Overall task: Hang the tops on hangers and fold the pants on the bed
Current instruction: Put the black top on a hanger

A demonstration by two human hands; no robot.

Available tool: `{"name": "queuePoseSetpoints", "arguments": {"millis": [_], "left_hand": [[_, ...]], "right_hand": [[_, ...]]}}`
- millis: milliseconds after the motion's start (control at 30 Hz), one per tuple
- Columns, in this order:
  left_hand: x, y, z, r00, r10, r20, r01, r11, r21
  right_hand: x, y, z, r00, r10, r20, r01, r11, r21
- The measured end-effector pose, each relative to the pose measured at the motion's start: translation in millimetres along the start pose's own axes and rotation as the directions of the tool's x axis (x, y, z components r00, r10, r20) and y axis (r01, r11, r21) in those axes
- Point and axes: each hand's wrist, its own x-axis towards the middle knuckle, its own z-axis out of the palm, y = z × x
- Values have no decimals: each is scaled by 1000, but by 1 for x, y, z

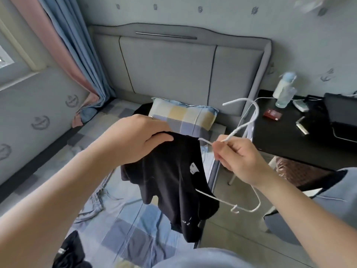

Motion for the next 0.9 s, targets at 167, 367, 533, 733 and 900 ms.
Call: {"name": "queuePoseSetpoints", "arguments": {"millis": [167, 367, 533, 733, 900], "left_hand": [[-17, -21, 5, 980, -87, -178, 73, 994, -87], [-21, 13, 41, 978, 0, -206, -30, 990, -140], [-24, 9, 66, 968, -156, -196, 92, 949, -301], [-41, 14, 91, 848, -462, -261, 257, 788, -560], [-47, 24, 100, 751, -589, -297, 276, 689, -670]], "right_hand": [[-18, 31, -17, 996, 88, -33, -90, 994, -69], [-21, 30, 18, 993, 100, 59, -92, 988, -124], [-18, 27, 28, 992, 95, -79, -111, 962, -249], [-36, 42, 54, 954, -159, -253, 70, 942, -329], [-30, 61, 83, 971, 210, 118, -177, 954, -244]]}}
